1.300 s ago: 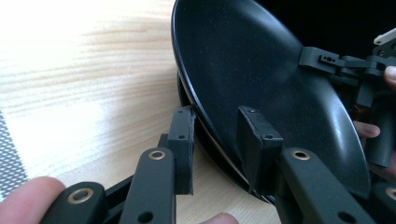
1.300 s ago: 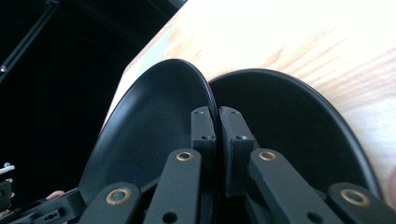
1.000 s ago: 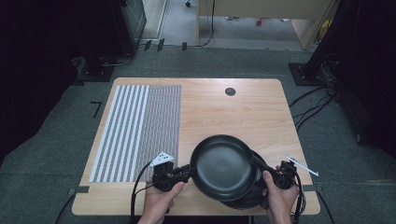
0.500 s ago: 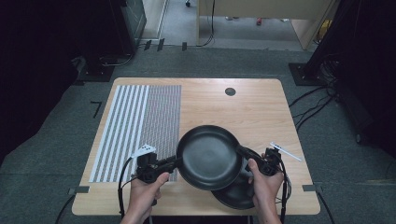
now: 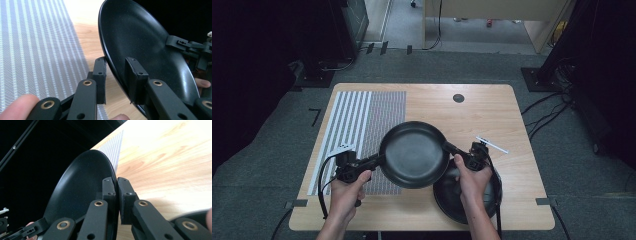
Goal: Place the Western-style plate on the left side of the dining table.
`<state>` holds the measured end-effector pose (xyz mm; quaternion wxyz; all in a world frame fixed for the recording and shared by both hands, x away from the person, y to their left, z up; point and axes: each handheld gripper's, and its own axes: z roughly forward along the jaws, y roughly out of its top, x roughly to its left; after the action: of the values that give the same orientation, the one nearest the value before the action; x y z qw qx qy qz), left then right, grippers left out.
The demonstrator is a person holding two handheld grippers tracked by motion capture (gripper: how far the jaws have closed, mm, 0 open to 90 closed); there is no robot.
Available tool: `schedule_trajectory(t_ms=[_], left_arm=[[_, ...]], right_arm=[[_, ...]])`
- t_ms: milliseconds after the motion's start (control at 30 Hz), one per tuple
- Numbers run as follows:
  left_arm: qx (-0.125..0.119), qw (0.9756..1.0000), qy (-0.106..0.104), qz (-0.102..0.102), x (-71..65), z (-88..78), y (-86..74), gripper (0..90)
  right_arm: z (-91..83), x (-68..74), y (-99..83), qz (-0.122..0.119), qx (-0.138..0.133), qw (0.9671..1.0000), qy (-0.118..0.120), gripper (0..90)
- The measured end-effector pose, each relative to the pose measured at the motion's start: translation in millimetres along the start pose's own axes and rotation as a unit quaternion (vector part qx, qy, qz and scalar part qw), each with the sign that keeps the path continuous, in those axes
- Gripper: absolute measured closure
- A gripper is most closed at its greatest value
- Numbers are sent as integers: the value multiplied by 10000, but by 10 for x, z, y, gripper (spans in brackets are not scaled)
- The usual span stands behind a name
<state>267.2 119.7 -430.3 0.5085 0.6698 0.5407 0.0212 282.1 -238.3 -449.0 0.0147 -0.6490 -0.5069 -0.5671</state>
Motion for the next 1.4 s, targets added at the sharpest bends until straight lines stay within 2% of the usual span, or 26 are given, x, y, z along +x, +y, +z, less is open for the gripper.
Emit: schedule_trajectory(t_ms=[433, 733, 867, 900, 1200, 1233, 1400], left_arm=[[-216, 9992, 207, -271, 302, -164, 107, 728], [-299, 9980, 361, -432, 498, -213, 166, 738], [-332, 9970, 461, -529, 604, -220, 178, 743], [-346, 9965, 492, -587, 660, -226, 189, 743], [-414, 9942, 649, -748, 864, -250, 224, 748], [-429, 9935, 691, -791, 918, -259, 231, 748], [-505, 9916, 810, -875, 1014, -272, 247, 752]], right_arm=[[390, 221, 54, -115, 236, 9996, 86, 860], [656, 331, 78, -172, 377, 9991, 84, 859], [831, 388, 87, -272, 456, 9986, 70, 859], [869, 396, 86, -273, 478, 9985, 70, 860], [1137, 459, 66, -282, 583, 9979, 75, 859], [1199, 490, 61, -289, 622, 9976, 53, 860], [1333, 530, 40, -344, 634, 9974, 53, 859]])
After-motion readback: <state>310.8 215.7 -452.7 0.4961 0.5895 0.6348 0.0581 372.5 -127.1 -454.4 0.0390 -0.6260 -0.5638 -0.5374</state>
